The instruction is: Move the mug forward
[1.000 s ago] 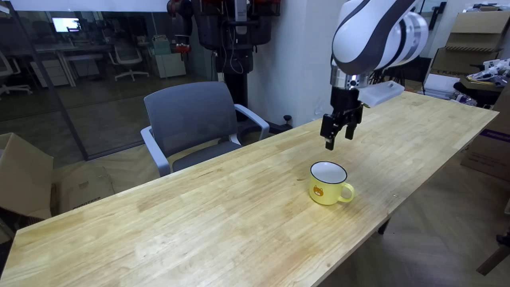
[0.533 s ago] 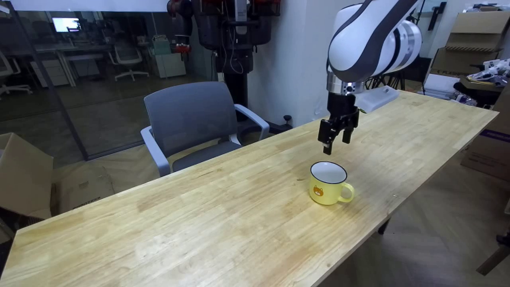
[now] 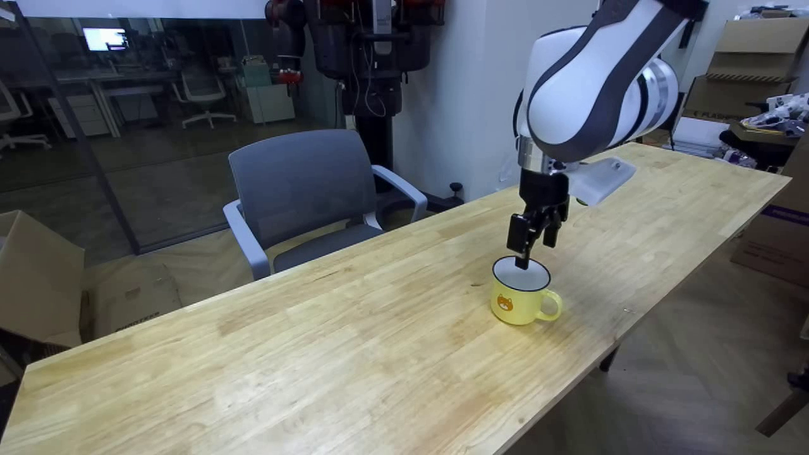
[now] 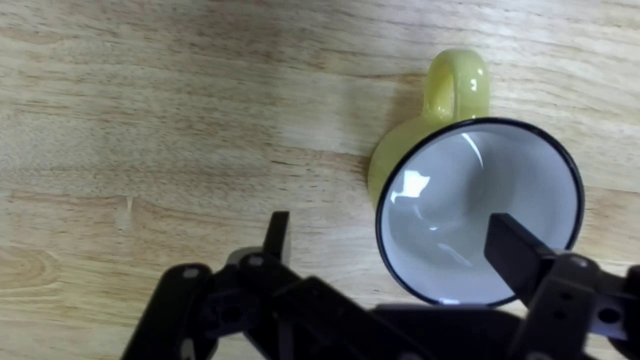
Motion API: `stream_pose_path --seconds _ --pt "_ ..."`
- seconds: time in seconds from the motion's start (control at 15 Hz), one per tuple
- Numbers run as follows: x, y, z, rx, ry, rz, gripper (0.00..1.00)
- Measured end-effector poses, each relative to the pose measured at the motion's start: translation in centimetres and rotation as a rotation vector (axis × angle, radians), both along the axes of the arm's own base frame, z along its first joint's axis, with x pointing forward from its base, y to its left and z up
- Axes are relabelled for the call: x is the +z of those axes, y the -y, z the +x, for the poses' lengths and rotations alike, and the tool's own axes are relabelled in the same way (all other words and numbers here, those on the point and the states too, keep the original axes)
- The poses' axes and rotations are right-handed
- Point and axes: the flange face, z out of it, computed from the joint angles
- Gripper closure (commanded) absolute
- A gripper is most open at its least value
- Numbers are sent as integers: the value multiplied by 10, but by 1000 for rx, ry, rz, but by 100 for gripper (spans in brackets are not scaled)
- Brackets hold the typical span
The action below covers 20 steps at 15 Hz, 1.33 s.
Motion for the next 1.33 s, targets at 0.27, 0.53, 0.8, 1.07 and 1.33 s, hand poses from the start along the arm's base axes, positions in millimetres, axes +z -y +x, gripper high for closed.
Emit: stream_pose_path --seconds 0.27,0.53,0.8,1.07,1.33 --pt "-9 1 -11 7 -4 -7 0" --pt "-15 6 -15 11 -17 -15 40" --pt "-22 8 -17 23 -31 -24 69" --pt "-25 5 -17 43 -37 -31 95" --pt "-22 -4 -15 87 -35 -44 84"
